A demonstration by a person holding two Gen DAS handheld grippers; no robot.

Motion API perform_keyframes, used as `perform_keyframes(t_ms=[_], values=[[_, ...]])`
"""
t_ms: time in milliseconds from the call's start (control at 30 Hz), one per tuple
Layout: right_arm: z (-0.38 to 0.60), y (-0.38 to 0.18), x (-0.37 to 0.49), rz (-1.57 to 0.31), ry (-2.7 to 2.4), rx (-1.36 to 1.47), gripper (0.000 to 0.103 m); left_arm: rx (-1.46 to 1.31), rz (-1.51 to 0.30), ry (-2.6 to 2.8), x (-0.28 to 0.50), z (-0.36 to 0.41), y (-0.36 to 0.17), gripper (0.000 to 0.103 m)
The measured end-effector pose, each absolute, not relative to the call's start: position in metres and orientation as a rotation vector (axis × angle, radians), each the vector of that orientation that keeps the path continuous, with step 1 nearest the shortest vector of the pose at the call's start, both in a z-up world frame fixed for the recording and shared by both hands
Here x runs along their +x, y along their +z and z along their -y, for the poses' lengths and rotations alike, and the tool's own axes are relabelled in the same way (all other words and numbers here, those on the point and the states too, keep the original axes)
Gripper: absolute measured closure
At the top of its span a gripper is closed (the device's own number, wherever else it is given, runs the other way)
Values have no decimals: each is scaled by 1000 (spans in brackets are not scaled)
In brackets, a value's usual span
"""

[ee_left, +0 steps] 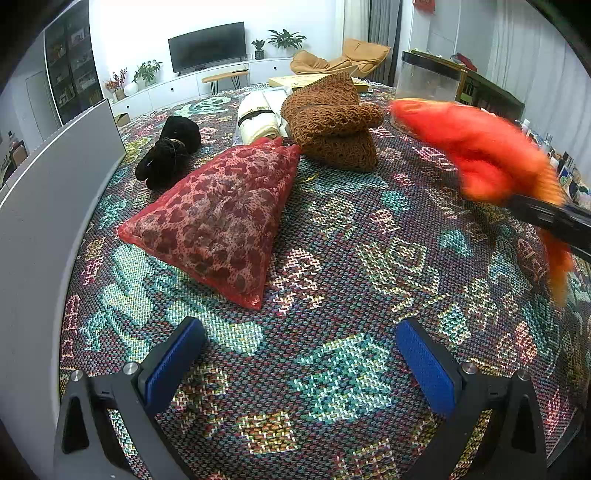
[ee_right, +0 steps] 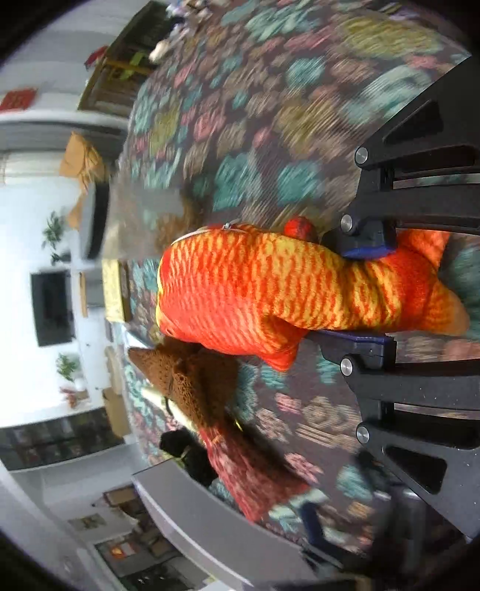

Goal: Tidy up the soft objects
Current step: 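Grasp the orange fish plush by its tail with the right tool, then hold the orange fish plush on the cloth beside the clear jar with the right tool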

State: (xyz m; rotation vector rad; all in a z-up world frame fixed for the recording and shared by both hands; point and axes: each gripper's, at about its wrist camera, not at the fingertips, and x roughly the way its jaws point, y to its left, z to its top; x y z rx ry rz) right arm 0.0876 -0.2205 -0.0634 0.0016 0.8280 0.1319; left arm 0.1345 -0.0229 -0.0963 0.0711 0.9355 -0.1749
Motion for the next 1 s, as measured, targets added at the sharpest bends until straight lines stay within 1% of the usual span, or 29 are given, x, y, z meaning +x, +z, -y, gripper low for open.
perform_keyframes(t_ms=[133, 233, 333, 367, 400, 433, 467, 533, 600, 1000], values=[[265, -53, 86, -779, -31, 88, 71, 71, -936, -175, 134, 23, -96, 0], [292, -54, 126, -766, -102, 148, 71, 71, -935, -175, 134, 23, -96, 0], [306, -58, 160, -730, -139, 130, 71, 70, -935, -175, 134, 23, -96, 0], [309, -61, 171, -722, -146, 122, 67, 71, -935, -175, 134, 23, -96, 0], [310, -64, 179, -732, -148, 114, 55, 70, -935, -175, 134, 23, -96, 0], [311, -72, 189, -766, -151, 102, 45, 70, -935, -175, 134, 23, -96, 0], [312, -81, 197, -817, -152, 89, 27, 70, -935, -175, 134, 23, -97, 0], [312, -100, 211, -932, -180, 60, 22, 71, -935, -174, 134, 23, -97, 0], [313, -101, 209, -929, -190, 54, 12, 71, -935, -174, 134, 23, -96, 0], [321, -102, 213, -932, -197, 63, 10, 71, -935, -173, 135, 23, -97, 0]])
